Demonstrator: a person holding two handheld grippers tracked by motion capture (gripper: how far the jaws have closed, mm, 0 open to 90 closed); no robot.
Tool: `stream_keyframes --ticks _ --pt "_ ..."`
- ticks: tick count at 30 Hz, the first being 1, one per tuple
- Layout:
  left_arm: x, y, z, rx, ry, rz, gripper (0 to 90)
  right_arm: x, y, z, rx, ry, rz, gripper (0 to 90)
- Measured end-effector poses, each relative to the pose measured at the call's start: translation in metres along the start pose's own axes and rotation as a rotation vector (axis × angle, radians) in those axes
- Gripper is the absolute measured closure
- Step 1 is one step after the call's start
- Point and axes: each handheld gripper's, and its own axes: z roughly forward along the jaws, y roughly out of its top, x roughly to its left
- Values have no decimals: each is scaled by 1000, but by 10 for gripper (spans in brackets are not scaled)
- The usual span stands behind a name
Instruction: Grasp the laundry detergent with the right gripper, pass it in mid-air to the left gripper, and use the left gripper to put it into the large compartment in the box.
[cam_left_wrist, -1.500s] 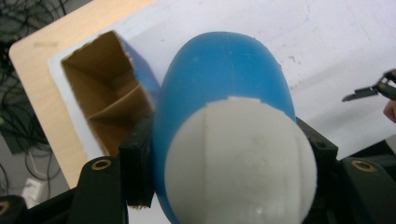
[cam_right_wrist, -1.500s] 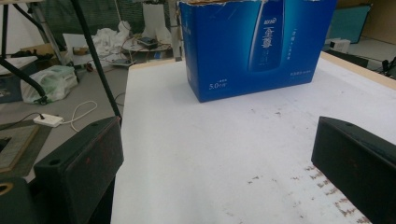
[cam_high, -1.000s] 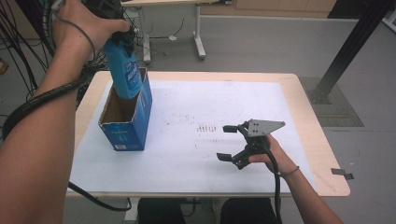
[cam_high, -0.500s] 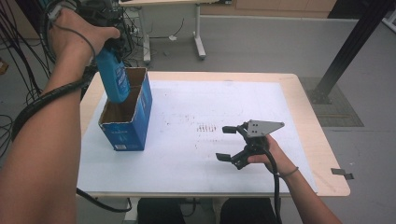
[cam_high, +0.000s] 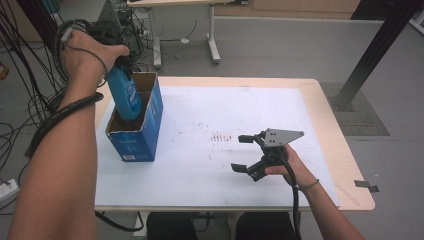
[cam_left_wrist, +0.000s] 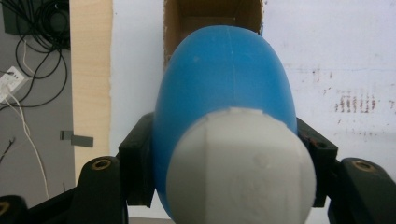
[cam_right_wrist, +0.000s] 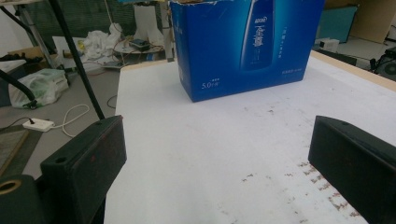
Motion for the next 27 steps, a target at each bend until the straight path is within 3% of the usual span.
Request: stream_keyframes --ticks 8,27 --pt "-7 3 16 26 11 11 377 1 -1 -3 0 -9 3 43" --pt "-5 2 49 70 2 12 377 1 0 -6 3 -20 2 43"
